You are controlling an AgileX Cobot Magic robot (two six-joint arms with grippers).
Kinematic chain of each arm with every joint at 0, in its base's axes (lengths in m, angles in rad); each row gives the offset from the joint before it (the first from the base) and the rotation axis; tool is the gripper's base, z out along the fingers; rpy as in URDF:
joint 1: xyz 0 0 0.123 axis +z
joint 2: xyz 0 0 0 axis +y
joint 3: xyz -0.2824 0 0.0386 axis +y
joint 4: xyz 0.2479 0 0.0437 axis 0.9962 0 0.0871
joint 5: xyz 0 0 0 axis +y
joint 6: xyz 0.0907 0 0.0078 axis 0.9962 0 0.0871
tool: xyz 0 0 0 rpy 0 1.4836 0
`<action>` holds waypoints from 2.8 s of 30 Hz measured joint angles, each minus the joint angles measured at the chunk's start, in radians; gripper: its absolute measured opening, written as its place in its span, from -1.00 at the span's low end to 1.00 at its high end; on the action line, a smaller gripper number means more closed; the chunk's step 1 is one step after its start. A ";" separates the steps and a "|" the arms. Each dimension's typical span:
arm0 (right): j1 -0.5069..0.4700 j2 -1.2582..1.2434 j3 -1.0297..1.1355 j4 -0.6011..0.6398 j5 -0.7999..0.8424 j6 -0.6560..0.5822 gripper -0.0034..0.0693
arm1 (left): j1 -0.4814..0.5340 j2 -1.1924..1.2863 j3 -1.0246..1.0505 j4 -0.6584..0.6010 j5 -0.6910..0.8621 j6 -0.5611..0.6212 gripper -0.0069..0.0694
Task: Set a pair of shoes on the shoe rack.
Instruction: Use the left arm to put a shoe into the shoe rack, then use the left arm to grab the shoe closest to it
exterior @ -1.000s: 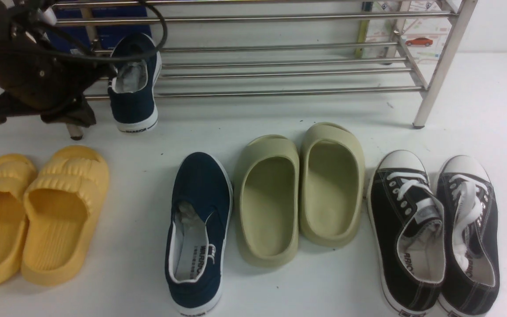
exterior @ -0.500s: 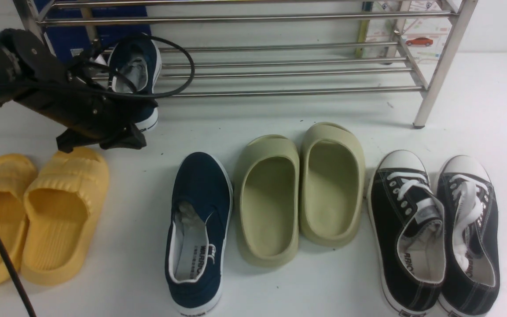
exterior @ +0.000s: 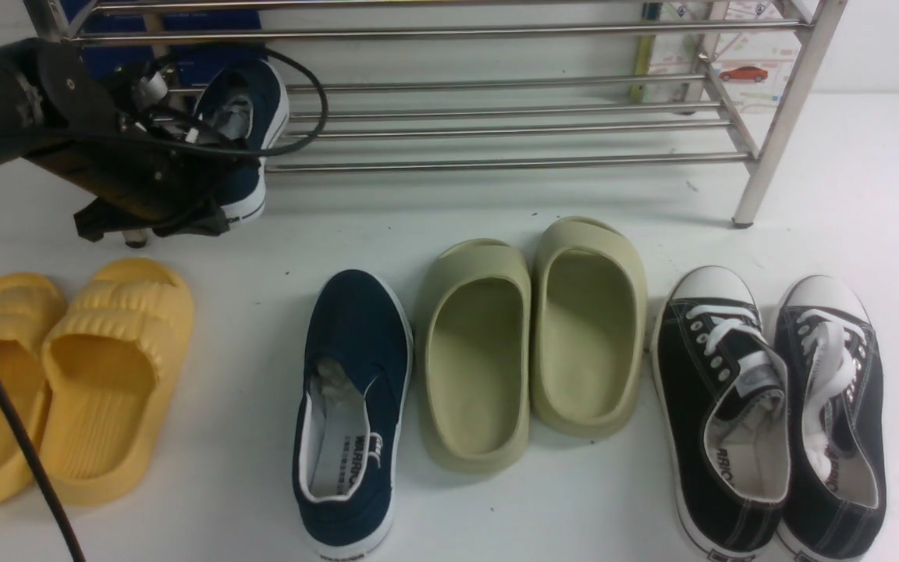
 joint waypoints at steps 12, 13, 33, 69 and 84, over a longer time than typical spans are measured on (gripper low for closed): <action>0.000 0.000 0.000 0.000 0.000 0.000 -0.25 | 0.001 0.012 -0.022 0.081 0.019 -0.052 -0.85; 0.000 0.000 0.000 0.000 0.000 0.000 -0.25 | 0.001 0.010 -0.023 0.089 0.023 -0.055 -0.85; 0.000 0.000 0.000 0.000 0.000 0.000 -0.25 | 0.001 -0.603 0.203 0.032 0.320 0.006 -0.85; 0.000 0.000 0.000 0.000 0.000 0.000 -0.25 | 0.001 -0.864 0.347 0.002 0.430 -0.010 -0.85; 0.000 0.000 0.000 0.000 0.000 0.000 -0.25 | 0.001 -0.894 0.430 -0.060 0.585 -0.009 -0.85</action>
